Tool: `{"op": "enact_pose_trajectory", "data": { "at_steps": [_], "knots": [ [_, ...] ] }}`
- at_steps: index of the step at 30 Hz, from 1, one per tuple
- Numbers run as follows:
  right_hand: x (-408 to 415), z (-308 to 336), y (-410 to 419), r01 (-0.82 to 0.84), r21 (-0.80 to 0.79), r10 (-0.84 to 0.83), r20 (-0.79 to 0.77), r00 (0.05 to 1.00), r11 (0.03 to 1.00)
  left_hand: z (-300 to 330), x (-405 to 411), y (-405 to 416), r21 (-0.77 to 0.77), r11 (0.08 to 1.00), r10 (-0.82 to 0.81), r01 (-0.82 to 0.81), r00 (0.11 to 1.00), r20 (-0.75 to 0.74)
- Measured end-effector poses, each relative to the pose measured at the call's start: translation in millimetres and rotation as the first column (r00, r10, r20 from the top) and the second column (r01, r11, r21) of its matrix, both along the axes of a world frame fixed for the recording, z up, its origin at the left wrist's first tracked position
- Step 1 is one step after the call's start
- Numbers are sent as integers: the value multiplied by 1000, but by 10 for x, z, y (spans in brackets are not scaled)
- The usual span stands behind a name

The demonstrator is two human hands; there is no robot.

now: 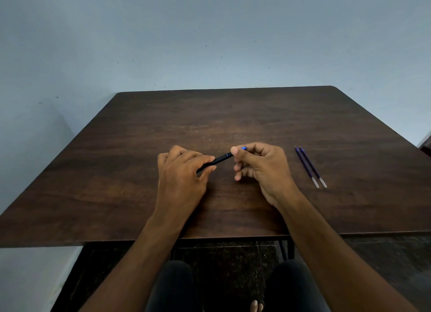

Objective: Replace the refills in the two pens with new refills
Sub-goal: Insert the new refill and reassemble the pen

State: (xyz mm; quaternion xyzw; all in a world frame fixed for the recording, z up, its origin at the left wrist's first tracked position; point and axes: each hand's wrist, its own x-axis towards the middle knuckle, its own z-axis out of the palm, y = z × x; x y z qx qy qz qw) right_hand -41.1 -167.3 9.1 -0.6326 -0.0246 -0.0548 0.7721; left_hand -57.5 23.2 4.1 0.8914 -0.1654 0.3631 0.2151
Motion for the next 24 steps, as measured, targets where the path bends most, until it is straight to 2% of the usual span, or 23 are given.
{"op": "enact_pose_trajectory", "data": {
  "at_steps": [5, 12, 20, 24],
  "knots": [
    [16, 6, 11, 48, -103, -48, 5, 999, 994, 1, -4, 1, 9, 1000, 1, -1, 1000, 1],
    [-6, 30, 2, -43, 60, 44, -12, 999, 997, 13, -11, -12, 17, 1000, 5, -4, 1000, -24],
    [-6, 15, 3, 33, -38, -33, -8, 999, 999, 27, -32, -5, -15, 1000, -24, 24, 999, -22],
    [-9, 8, 16, 45, -36, -46, -12, 999, 998, 23, -36, -5, -6, 1000, -20, 20, 1000, -21]
  ]
}}
